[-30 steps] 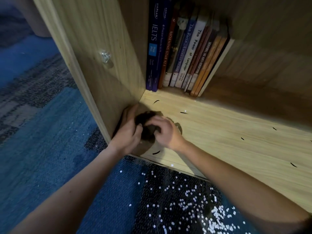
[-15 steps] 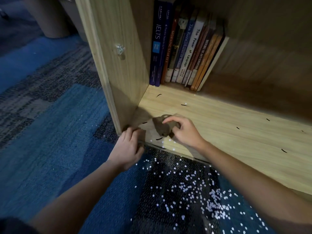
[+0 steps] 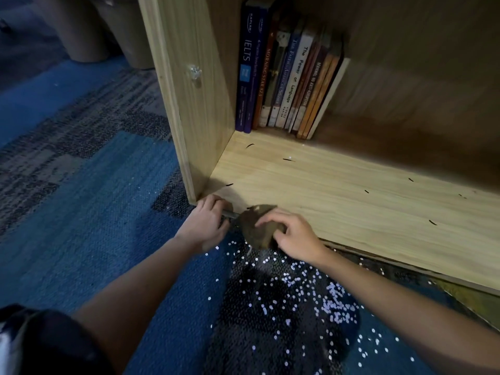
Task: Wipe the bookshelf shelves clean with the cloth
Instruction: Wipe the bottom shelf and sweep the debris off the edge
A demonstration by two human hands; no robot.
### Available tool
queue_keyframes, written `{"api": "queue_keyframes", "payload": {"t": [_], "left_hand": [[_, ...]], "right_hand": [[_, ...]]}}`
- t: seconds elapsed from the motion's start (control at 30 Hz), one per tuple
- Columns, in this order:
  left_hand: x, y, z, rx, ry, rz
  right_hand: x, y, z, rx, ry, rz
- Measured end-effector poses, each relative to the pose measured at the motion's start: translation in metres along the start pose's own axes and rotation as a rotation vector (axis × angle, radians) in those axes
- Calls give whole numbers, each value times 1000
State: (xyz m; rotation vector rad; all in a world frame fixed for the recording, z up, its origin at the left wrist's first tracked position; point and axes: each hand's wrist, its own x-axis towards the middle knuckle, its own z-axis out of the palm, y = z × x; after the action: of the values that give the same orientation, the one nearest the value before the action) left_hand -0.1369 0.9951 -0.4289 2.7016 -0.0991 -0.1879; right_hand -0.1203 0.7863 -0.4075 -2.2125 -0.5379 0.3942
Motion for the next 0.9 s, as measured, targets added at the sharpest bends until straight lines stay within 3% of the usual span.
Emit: {"api": "queue_keyframes", "payload": {"t": [0.07, 0.23, 0.33, 0.4, 0.47, 0.53, 0.6, 0.77, 0.9], "left_hand": [[-1, 2, -6, -15, -19, -1], [-1, 5, -14, -61, -53, -56], [-4, 8, -17, -150, -53, -83], [-6, 8, -18, -193, -31, -94], [-7, 6, -20, -209, 13, -97], [-6, 7, -21, -227, 72, -94], [-4, 9, -25, -271, 141, -105], [5, 17, -23, -324, 155, -139], [20, 39, -15, -195, 31, -109]], "right_hand": [[-6, -7, -2, 97, -27, -17], [23, -8, -14, 59, 179, -23], [5, -2, 3, -98, 17, -1], [-8, -7, 9, 4, -78, 0], [-2, -17, -2, 107, 6, -22], [17, -20, -18, 119, 189, -67], [38, -16, -29, 71, 269, -98], [53, 3, -21, -44, -15, 66], [24, 27, -30, -17, 103, 94]]}}
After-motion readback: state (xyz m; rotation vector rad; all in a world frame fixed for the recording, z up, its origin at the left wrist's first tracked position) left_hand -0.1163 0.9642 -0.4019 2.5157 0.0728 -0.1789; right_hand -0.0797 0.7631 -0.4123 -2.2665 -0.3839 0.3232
